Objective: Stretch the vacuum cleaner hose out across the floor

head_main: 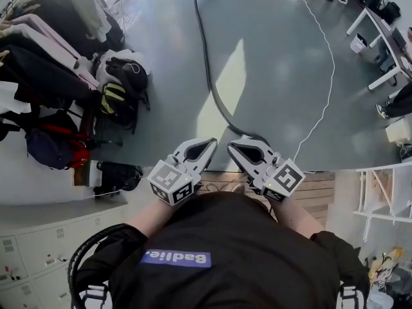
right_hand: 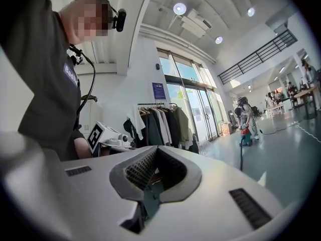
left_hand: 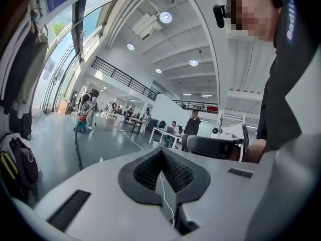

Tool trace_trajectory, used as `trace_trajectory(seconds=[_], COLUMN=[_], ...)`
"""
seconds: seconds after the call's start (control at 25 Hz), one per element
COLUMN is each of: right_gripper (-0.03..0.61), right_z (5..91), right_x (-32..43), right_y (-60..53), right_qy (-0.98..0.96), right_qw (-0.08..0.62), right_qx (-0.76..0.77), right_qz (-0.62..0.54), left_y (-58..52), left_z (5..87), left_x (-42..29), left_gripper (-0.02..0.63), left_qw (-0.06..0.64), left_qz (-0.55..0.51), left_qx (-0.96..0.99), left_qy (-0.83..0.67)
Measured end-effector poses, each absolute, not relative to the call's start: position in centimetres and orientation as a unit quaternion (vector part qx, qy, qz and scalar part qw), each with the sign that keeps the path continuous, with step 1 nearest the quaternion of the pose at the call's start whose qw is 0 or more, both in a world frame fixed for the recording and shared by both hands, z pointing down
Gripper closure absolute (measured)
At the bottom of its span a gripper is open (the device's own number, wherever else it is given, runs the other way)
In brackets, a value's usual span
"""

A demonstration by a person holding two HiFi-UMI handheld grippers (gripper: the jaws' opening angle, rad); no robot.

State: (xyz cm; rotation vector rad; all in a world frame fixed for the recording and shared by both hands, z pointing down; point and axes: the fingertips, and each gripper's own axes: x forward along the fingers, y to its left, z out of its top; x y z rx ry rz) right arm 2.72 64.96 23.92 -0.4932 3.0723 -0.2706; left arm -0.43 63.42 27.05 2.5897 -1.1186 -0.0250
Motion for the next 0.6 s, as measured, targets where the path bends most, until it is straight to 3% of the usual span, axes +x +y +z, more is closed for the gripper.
trace_trajectory(seconds=[0.6], right_gripper=[0.574], right_z=[24.3], right_x=[3.8], right_y=[65.0], right_qy=[0.980], right_qw=[0.004], right_qx=[-0.174], right_qz=[-0.096], left_y=[63.6], left_z=[26.4], left_x=[0.8], left_gripper=[0.606], left_qw=[0.148], left_qz=[-0.006], left_qx=[0.916], left_qy=[-0.373])
